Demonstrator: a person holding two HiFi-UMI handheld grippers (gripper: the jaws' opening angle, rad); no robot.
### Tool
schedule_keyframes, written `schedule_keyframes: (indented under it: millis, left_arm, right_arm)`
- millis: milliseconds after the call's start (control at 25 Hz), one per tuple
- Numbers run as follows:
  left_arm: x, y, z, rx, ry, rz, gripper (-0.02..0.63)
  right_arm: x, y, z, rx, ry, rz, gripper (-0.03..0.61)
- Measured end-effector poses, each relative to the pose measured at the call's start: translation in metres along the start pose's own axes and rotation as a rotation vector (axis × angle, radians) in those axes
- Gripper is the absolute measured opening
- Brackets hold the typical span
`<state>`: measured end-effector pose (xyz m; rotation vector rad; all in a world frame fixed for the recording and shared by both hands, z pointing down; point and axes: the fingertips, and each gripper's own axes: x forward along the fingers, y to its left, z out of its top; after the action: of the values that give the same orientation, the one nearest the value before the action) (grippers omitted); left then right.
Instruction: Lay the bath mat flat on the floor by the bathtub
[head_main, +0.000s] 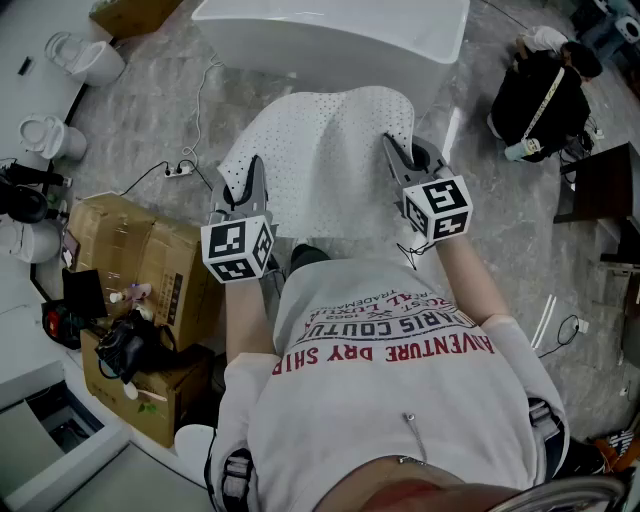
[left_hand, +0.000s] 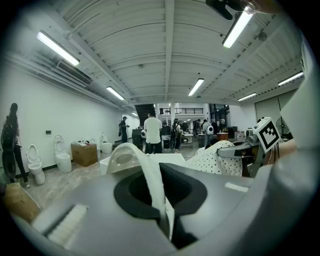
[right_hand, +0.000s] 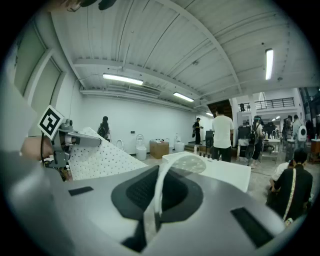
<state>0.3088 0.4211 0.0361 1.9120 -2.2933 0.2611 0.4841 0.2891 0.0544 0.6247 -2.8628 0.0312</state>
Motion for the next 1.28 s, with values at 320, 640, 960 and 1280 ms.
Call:
schedule_keyframes:
  millis: [320,640,960,1280]
  left_arm:
    - [0.003,0.004,-0.002,-0.025,-0.001,0.005,0.018]
    - [0.011,0.015,-0.019,-0.039,0.055,0.000,0.018]
    - [0.045,0.084,-0.046,-0.084,0.103,-0.008,0.018]
    - [0.131,0.231,-0.048,-0.118,0.134,-0.089,0.018]
  right_arm:
    - [0.004,-0.001,-0.004,0.007,0.006,0.002,0.012]
    - [0.020,-0.003,-0.018,0.073,0.038,0.020,0.012]
    - [0.098,0.014,-0.031,0.095,0.116,0.039,0.012]
    - [0.249,0.031,-0.011,0.121,0.157,-0.032,0.012]
